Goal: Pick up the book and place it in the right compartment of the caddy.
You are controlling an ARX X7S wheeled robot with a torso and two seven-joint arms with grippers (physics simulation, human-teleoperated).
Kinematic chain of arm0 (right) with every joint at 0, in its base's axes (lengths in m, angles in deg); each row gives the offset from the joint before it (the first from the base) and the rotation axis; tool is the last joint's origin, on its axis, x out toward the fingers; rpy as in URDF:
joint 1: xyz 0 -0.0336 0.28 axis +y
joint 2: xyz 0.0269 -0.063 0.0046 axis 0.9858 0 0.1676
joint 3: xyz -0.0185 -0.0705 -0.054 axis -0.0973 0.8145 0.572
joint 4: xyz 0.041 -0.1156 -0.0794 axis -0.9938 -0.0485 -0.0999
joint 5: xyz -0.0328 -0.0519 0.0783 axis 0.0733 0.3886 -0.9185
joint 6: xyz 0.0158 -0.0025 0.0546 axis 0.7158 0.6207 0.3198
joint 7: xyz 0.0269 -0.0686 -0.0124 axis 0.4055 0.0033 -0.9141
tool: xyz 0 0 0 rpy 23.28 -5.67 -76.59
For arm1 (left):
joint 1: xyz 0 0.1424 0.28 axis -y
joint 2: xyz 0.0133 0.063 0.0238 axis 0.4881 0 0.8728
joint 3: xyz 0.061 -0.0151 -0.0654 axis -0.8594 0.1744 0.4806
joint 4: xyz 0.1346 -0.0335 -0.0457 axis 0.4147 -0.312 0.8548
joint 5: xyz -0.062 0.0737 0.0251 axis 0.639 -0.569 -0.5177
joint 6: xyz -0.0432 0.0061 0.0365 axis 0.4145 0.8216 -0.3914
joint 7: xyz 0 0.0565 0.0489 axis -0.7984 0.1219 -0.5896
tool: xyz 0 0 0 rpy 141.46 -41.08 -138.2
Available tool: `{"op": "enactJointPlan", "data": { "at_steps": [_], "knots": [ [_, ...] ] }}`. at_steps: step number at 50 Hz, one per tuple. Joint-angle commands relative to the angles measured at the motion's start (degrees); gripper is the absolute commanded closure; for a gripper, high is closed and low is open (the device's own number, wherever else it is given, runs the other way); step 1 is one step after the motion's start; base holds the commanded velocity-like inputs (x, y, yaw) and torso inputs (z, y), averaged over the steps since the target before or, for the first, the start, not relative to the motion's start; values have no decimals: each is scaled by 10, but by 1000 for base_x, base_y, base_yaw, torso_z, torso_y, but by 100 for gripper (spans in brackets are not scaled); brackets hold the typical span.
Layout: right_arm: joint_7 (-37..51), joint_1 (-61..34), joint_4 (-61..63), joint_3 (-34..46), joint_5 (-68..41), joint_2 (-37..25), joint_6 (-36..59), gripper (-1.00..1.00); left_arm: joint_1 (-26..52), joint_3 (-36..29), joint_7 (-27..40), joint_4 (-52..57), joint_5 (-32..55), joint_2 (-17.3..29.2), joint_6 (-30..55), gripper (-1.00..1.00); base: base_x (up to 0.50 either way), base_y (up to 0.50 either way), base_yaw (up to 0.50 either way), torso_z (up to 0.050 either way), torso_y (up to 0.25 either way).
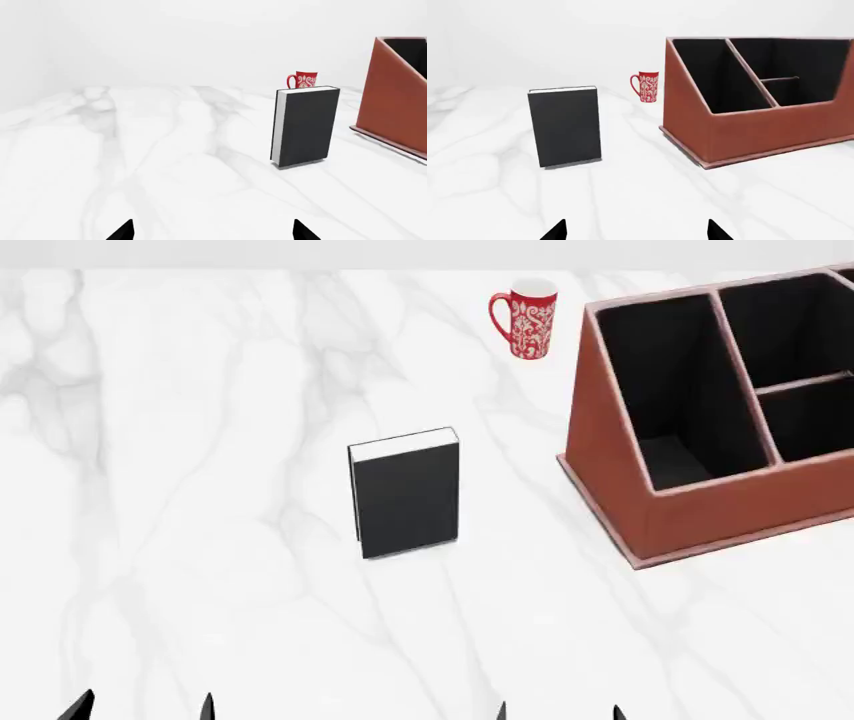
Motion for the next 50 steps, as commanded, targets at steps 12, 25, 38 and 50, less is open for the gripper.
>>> {"op": "enactJointPlan", "data": {
  "at_steps": [12, 25, 38, 50],
  "knots": [
    [32, 5, 3, 39, -20, -27, -10, -100, 4, -30, 33, -5, 24, 27, 0, -100, 0, 0, 0, 0, 0],
    [16, 18, 39, 35, -29, -29, 16, -100, 7, -26, 48, -12, 19, 27, -3, -100, 0, -192, 0, 0, 0],
    [15, 16, 44, 47, -56, -43, 28, -100, 10, -37, 62, -17, 32, 39, -2, -100, 0, -500, 0, 0, 0],
    [55, -9, 168, 46, -71, -56, 194, -100, 28, -36, 81, 119, 45, 63, 145, -100, 0, -181, 0, 0, 0]
  ]
}}
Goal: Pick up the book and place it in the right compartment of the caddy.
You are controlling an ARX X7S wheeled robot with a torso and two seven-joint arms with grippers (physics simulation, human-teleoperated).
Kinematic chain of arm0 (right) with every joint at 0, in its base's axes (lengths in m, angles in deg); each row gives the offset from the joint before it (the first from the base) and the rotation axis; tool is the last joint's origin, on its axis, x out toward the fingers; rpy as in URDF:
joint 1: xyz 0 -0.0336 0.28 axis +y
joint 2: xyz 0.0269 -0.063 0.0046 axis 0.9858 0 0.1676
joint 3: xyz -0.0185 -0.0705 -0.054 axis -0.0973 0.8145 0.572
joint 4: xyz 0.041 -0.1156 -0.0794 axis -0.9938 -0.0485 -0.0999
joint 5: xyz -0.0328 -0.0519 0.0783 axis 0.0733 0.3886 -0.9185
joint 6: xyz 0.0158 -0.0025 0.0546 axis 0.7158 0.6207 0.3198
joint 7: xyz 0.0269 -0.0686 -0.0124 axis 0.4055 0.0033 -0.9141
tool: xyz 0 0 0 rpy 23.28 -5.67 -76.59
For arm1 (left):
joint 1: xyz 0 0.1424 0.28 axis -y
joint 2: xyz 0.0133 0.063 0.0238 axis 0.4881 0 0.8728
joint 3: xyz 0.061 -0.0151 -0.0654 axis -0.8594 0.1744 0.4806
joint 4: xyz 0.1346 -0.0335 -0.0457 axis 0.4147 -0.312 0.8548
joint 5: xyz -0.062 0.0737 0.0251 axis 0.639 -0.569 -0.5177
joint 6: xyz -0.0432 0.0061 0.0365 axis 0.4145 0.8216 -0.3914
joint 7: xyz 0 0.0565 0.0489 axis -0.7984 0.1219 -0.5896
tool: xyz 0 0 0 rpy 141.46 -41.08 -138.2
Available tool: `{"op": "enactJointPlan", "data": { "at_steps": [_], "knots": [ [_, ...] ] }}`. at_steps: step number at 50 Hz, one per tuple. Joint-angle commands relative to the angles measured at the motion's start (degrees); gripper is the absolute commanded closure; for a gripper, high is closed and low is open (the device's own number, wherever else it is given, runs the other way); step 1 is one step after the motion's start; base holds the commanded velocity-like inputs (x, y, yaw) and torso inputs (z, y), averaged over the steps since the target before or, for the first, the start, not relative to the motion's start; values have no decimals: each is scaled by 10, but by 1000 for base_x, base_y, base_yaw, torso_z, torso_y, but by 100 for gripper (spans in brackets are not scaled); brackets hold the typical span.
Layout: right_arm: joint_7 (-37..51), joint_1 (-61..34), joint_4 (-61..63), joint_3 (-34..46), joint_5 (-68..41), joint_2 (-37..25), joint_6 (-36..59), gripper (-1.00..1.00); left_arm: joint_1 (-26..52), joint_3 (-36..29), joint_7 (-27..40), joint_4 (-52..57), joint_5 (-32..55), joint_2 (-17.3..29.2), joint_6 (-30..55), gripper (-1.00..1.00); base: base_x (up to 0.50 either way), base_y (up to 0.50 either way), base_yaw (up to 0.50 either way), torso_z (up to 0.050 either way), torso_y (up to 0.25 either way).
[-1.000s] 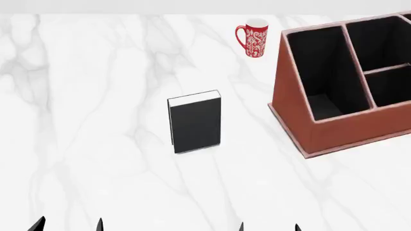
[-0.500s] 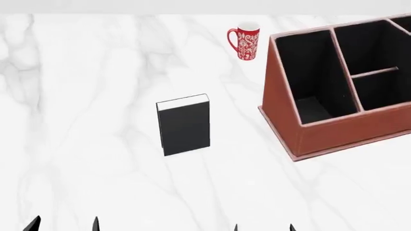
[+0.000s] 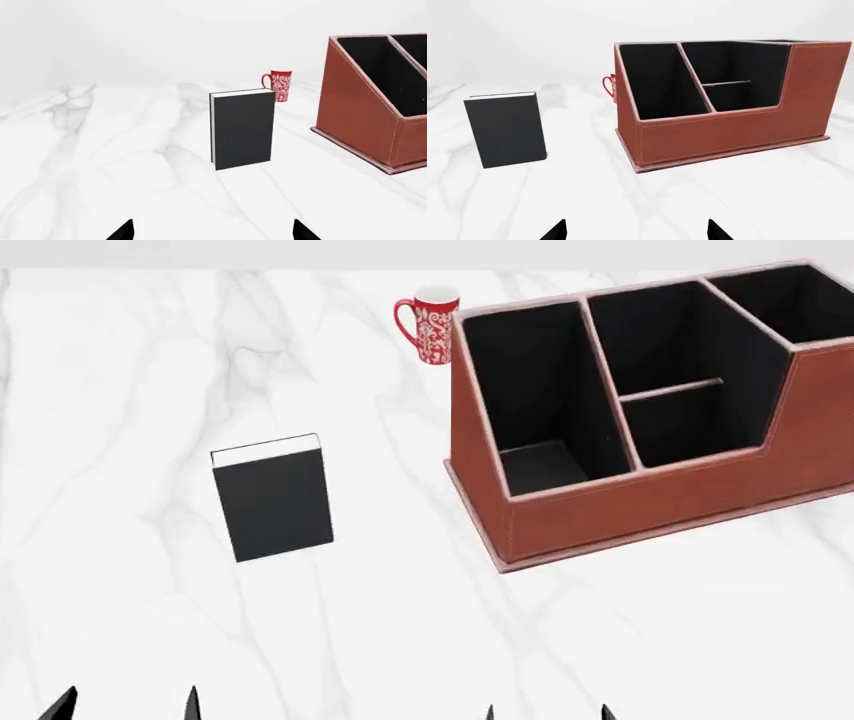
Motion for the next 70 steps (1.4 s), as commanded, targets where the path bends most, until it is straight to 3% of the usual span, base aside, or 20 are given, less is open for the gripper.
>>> {"op": "enactJointPlan", "data": {
  "at_steps": [1, 9, 14, 22, 25, 28, 29, 31, 33, 38, 42, 45, 47, 70],
  "knots": [
    [15, -32, 150, -13, -18, -8, 194, -100, 25, 16, 1, 164, 11, 19, 176, -100, 0, 0, 0, 0, 0],
    [46, -165, 350, -43, -72, -33, 488, -100, 133, 43, -4, 348, 67, 54, 424, -100, 0, 0, 0, 0, 0],
    [58, -245, 387, -44, -87, -35, 588, -100, 203, 54, 1, 411, 93, 64, 533, -100, 0, 0, 0, 0, 0],
    [60, -287, 383, -37, -95, -36, 620, -100, 217, 57, 15, 428, 84, 79, 554, -100, 0, 0, 0, 0, 0],
    [58, -290, 381, -39, -100, -36, 622, -100, 198, 104, 25, 447, 79, 92, 558, -100, 0, 0, 0, 0, 0],
    [52, -296, 373, -50, -108, -35, 624, -100, 168, 178, 30, 477, 77, 110, 568, -100, 0, 0, 0, 0, 0],
    [47, -299, 368, -58, -114, -33, 626, -100, 144, 245, 23, 497, 84, 117, 578, -100, 0, 0, 0, 0, 0],
    [50, -299, 364, -57, -110, -36, 622, -100, 116, 293, 24, 513, 74, 129, 576, -100, 0, 0, 0, 0, 0],
    [47, -297, 359, -62, -114, -36, 620, -100, 43, 439, 15, 546, 51, 137, 546, -100, 0, 0, 0, 0, 0],
    [44, -304, 344, -66, -120, -34, 625, -100, 4, 699, -65, 567, 103, 120, 561, -100, 0, 0, 0, 0, 0],
    [49, -309, 343, -61, -121, -32, 630, -100, -20, 829, -116, 534, 125, 105, 544, -100, 0, 0, 0, 0, 0],
    [54, -313, 344, -58, -120, -31, 634, -100, -23, 870, -128, 511, 131, 101, 532, -100, 0, 0, 0, 0, 0],
    [55, -315, 346, -58, -122, -31, 639, -100, -32, 854, -116, 501, 104, 94, 497, -100, 0, 0, 0, 0, 0],
    [62, -362, 356, -44, -142, -32, 683, -100, -25, 822, -110, 503, 107, 87, 498, -100, 450, 0, 0, 0, 0]
  ]
}}
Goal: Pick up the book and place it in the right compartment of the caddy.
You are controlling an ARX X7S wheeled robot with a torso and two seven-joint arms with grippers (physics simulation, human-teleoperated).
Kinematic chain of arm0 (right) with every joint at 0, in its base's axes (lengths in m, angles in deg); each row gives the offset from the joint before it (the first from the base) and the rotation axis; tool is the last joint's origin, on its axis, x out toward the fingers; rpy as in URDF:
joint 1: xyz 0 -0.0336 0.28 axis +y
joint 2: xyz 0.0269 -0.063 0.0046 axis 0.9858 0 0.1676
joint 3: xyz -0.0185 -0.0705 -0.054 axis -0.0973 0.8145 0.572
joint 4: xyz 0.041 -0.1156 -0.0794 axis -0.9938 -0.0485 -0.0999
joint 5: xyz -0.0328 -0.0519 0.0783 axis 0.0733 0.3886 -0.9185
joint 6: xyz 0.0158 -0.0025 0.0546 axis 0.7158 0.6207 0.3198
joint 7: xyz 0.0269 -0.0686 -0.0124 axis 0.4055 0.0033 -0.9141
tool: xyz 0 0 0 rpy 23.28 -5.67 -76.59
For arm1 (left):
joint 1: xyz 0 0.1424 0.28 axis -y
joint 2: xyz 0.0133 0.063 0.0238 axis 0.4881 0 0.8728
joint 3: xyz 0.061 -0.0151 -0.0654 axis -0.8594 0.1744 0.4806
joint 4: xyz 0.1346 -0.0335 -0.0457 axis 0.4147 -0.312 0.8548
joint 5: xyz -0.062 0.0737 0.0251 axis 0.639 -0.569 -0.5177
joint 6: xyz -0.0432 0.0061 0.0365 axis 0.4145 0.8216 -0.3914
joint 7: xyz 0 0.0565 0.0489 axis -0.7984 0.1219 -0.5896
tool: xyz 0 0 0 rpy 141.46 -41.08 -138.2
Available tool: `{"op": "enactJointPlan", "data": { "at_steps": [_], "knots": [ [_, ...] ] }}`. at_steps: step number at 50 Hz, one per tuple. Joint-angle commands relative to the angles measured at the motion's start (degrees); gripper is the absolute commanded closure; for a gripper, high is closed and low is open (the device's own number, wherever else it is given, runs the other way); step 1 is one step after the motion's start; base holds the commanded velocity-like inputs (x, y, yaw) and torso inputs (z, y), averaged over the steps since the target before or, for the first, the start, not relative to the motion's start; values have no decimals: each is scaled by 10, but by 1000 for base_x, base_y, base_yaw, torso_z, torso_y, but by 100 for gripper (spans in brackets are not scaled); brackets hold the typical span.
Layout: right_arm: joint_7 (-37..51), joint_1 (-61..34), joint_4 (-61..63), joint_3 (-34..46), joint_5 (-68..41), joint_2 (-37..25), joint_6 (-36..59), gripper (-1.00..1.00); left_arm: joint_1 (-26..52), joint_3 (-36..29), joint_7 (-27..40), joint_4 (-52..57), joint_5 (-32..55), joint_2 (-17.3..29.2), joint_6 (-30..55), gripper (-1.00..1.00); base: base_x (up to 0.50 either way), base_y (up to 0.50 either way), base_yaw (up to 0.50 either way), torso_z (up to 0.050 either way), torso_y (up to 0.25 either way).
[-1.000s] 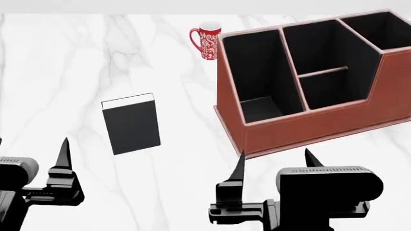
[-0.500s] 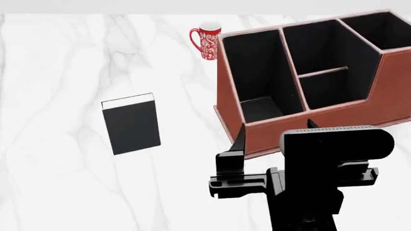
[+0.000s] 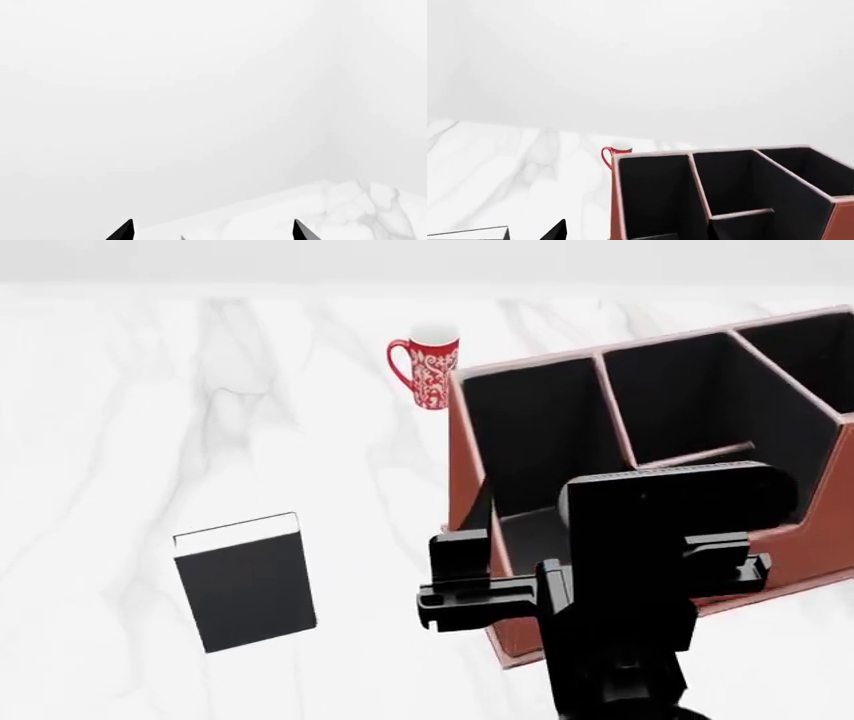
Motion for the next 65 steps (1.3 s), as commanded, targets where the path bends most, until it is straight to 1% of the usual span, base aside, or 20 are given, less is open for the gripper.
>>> {"op": "enactJointPlan", "data": {
  "at_steps": [1, 12, 18, 53, 54, 61, 65],
  "knots": [
    [-9, -21, 9, -16, -5, 12, 31, -100, -8, 24, -17, -1, -9, -15, -6, -100, 500, 0, 0, 0, 0],
    [-5, -31, 17, -21, -16, 12, 50, -100, -10, 14, -13, -2, -14, -17, -10, -100, 500, 0, 0, 0, 1],
    [-1, -39, 25, -24, -22, 13, 63, -100, -9, 20, -13, 3, -9, -12, -1, -100, 500, 0, 0, 0, 2],
    [6, -47, 25, -22, -46, 11, 79, -100, -14, 6, -9, -7, -14, -17, -17, -100, 500, 0, 0, 0, 1],
    [2, -50, 24, -34, -56, 18, 95, -100, -14, 5, -9, -6, -14, -17, -17, -100, 355, 0, 0, 0, 0],
    [11, -49, 25, -18, -51, 11, 90, -100, -15, 3, -8, -6, -15, -19, -19, -100, 0, 0, 0, 0, 2],
    [11, -53, 26, -29, -60, 18, 102, -100, -16, 3, -8, -6, -14, -20, -20, -100, 0, 0, 0, 0, 0]
  ]
}}
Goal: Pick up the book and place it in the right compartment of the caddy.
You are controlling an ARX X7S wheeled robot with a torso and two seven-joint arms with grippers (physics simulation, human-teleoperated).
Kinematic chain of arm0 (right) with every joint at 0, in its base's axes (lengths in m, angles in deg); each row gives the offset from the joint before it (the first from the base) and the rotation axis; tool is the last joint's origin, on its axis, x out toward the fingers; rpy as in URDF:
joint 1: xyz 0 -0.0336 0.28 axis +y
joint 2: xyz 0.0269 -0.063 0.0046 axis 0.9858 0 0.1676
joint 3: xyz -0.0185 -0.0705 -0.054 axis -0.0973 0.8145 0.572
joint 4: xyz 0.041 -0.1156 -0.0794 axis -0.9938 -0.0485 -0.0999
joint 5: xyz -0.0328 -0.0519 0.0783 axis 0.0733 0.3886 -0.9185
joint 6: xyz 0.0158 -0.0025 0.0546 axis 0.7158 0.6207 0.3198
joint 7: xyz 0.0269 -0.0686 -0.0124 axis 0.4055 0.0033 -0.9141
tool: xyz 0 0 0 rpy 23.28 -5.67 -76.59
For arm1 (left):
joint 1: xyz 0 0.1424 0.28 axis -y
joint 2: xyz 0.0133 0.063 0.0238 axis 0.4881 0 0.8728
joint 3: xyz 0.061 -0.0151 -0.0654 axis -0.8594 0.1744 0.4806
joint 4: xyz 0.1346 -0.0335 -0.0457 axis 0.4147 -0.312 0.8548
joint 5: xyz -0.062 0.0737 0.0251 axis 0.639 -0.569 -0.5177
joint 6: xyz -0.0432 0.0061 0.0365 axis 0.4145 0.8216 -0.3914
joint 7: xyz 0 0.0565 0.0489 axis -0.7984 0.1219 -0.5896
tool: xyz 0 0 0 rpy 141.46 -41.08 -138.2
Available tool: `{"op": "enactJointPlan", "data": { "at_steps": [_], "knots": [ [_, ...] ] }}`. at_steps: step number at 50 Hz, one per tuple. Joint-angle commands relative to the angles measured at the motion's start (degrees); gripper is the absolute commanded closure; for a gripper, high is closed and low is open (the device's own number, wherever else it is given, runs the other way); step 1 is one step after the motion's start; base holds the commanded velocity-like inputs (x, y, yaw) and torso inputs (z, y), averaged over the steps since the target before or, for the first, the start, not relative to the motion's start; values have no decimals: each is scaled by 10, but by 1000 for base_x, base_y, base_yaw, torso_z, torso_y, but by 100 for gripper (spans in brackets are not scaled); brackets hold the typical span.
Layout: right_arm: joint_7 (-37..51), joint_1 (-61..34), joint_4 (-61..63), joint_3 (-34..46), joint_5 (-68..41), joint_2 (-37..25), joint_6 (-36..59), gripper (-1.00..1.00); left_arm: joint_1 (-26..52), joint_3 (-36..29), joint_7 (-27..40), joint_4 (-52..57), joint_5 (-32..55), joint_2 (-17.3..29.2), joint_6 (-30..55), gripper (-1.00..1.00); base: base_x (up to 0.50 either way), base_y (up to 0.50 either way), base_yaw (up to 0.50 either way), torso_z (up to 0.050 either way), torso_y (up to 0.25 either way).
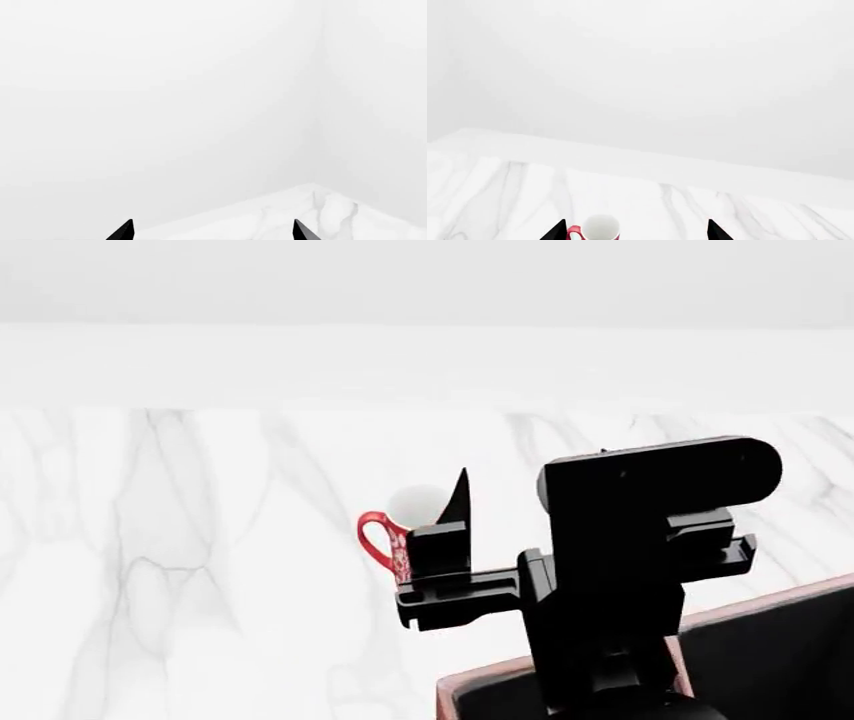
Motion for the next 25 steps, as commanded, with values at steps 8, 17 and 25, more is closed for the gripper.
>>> {"op": "enactJointPlan", "data": {
  "at_steps": [8, 17, 25],
  "knots": [
    [-16, -30, 2, -48, -32, 32, 66, -100, -5, 4, -12, -4, -14, -18, -10, -100, 0, 0, 0, 0, 0],
    [168, -105, -75, -55, -331, -16, 116, -100, -5, 6, -11, -3, -12, -15, -6, -100, 0, 0, 0, 0, 0],
    [226, -162, -104, -21, -546, -47, 110, -100, -3, 4, -9, -1, -11, -12, -2, -100, 0, 0, 0, 0, 0]
  ]
}}
